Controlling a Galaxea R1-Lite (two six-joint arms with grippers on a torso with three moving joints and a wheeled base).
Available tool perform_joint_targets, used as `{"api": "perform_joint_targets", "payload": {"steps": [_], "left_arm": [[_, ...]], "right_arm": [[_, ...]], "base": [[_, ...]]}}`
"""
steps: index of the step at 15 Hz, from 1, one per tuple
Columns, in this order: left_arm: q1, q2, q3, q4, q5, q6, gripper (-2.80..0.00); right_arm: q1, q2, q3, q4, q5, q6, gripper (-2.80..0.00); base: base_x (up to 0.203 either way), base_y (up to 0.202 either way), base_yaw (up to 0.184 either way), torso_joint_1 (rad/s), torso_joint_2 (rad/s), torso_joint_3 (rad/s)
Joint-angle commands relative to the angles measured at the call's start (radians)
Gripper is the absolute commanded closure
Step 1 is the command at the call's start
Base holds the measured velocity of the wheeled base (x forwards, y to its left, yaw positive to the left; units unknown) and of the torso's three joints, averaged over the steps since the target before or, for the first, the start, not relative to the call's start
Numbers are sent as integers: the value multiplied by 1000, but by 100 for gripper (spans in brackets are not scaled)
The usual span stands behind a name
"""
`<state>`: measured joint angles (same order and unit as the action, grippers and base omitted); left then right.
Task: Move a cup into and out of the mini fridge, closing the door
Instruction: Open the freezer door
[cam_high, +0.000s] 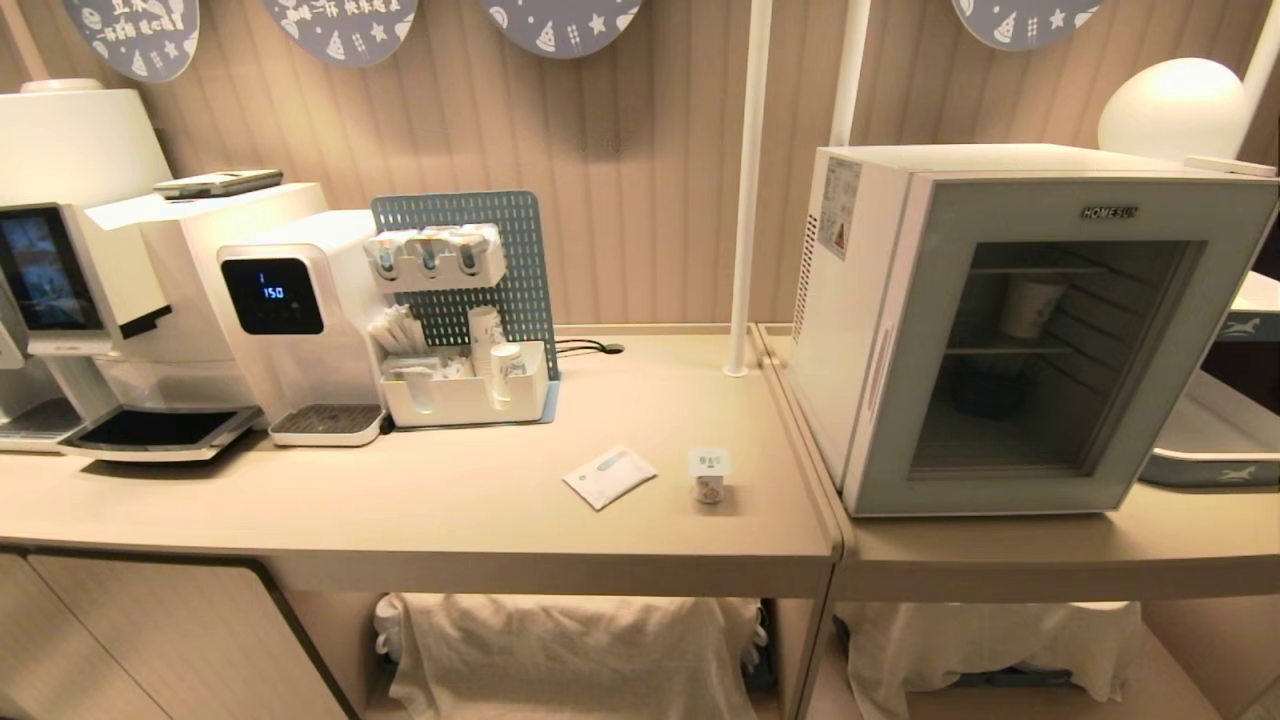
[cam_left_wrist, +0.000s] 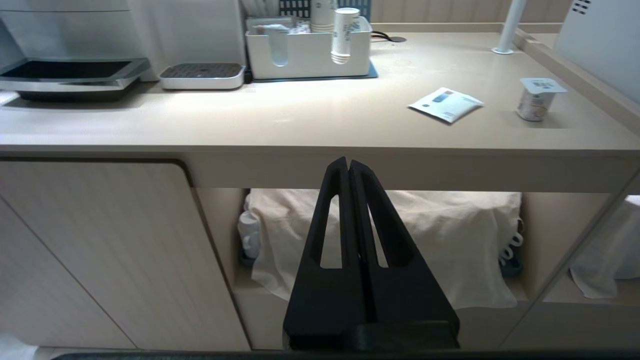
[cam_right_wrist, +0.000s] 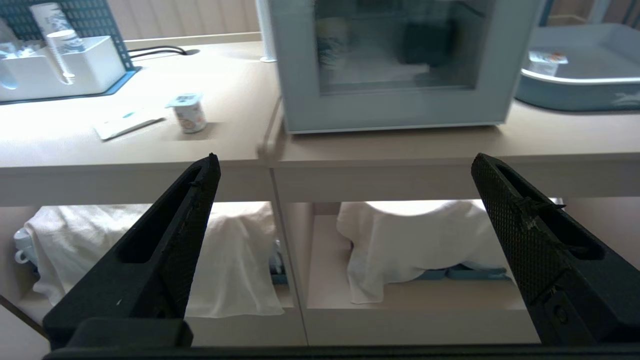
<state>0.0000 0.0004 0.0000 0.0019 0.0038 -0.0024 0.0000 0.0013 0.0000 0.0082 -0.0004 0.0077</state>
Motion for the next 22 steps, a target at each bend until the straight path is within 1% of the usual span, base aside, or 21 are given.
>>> {"api": "perform_joint_targets", "payload": {"steps": [1, 22], "left_arm": [[0, 0, 0, 1, 1, -1, 0], [0, 0, 0, 0, 1, -1, 0]], "right_arm": [[0, 2, 0, -1, 0, 0, -280], [0, 2, 0, -1, 0, 0, -280]], "base": [[0, -197, 1, 4, 2, 6], [0, -195, -1, 2, 1, 2]]}}
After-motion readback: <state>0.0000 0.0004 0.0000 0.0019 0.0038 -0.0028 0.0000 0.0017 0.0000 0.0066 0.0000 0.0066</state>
